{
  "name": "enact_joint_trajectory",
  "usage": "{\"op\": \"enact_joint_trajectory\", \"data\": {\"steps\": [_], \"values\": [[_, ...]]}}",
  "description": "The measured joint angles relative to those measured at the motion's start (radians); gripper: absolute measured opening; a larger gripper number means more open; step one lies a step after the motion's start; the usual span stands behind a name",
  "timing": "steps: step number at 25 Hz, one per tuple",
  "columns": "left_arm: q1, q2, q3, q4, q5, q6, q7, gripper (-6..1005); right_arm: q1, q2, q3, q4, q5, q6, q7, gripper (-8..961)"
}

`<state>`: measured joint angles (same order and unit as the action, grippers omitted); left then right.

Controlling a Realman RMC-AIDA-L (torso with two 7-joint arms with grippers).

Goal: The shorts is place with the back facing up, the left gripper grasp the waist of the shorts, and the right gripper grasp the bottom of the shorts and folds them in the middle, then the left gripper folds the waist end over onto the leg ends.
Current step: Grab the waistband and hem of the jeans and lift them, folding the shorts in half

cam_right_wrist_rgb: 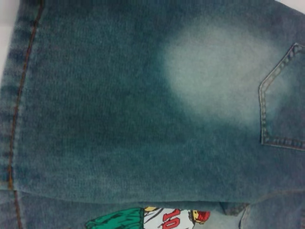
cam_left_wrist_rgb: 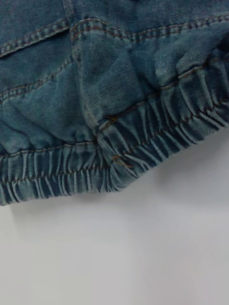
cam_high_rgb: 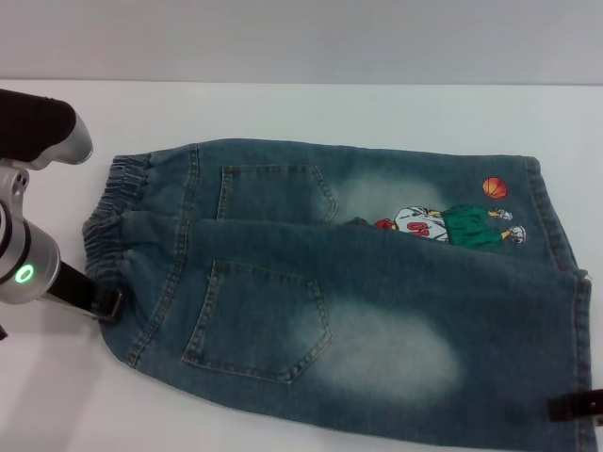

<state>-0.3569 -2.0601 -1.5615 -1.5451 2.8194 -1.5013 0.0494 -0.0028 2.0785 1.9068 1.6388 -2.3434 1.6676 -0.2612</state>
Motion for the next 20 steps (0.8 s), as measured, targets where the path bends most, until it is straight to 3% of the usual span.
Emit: {"op": "enact_joint_trajectory", "data": {"steps": [20], "values": [[-0.007,0.0,0.0,0.0,0.0,-0.003,0.001,233,-0.016,0.002,-0.027,-0.031,0.004,0.009,-0.003,657]]}}
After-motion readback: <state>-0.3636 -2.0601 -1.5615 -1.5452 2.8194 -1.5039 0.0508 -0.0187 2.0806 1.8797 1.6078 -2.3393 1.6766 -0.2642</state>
